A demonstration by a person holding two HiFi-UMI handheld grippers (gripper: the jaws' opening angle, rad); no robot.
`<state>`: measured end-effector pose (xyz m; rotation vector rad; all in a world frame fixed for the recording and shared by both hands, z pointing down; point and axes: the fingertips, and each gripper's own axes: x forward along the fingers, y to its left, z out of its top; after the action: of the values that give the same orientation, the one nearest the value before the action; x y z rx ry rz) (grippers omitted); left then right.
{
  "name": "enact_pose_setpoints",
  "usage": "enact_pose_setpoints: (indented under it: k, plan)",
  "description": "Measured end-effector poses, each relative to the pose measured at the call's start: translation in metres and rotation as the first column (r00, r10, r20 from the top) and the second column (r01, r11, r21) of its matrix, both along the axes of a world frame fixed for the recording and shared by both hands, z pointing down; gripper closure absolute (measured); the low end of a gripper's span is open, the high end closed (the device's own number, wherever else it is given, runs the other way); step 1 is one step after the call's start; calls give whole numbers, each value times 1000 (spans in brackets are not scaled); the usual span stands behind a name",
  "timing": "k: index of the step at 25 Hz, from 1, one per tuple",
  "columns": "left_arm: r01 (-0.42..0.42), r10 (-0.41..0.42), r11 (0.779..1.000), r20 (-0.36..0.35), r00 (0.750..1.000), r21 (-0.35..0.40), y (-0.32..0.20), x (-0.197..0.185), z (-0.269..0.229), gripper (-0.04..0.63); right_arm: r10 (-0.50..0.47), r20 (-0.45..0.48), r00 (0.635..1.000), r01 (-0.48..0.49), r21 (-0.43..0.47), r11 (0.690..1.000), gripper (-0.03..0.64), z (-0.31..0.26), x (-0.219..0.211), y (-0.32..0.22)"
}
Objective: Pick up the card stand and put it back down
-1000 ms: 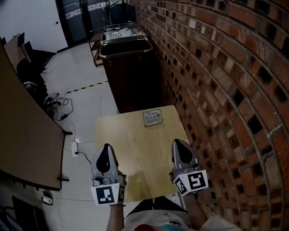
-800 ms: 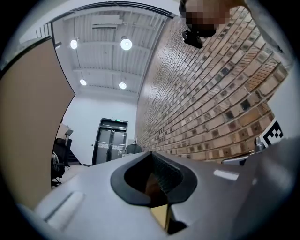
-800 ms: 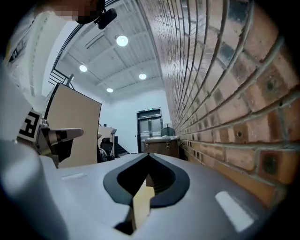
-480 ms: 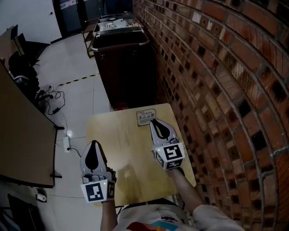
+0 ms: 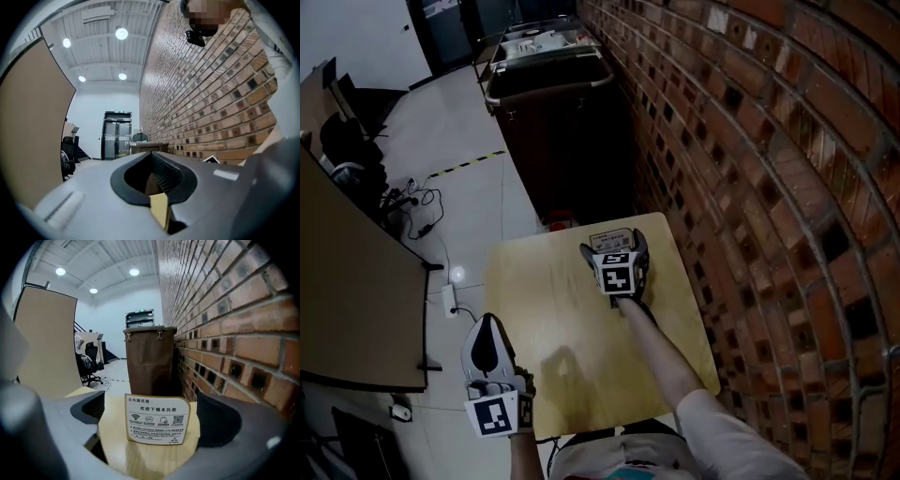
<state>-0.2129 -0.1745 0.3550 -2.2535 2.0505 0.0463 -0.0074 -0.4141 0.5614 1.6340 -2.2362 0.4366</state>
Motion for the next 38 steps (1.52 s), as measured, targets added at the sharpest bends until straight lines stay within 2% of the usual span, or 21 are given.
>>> enact_pose_setpoints:
  k: [4, 8, 14, 22, 27, 33, 38]
  plan:
    - [23, -22, 999, 15, 1000, -43, -5, -8, 15, 595, 63, 25, 998, -61, -61, 996, 40, 27, 7, -13]
    - [35, -34, 998, 17, 999, -55, -14, -14, 22, 595, 90, 53, 994, -84, -106, 991, 40, 48, 11, -24]
    - [43, -43, 996, 3, 999, -76, -22, -17, 30, 595, 83, 54, 995, -78, -86, 993, 40, 51, 6, -34]
    - [65, -65, 994, -4, 998, -88, -23, -24, 36, 595, 19, 57, 998, -18, -10, 1000, 41, 49, 6, -39]
    - [70, -70, 995, -3, 998, -77, -23, -26, 34, 595, -10, 11, 1000, 9, 57, 998, 43, 33, 6, -26]
    - [42, -43, 998, -8, 999, -39, -24, -12, 23, 595, -48, -6, 999, 49, 215, 976, 42, -28, 11, 13]
    - [21, -20, 1000, -15, 1000, 8, -16, 2, 8, 595, -58, 92, 994, 24, 330, 944, 42, -109, 25, 83]
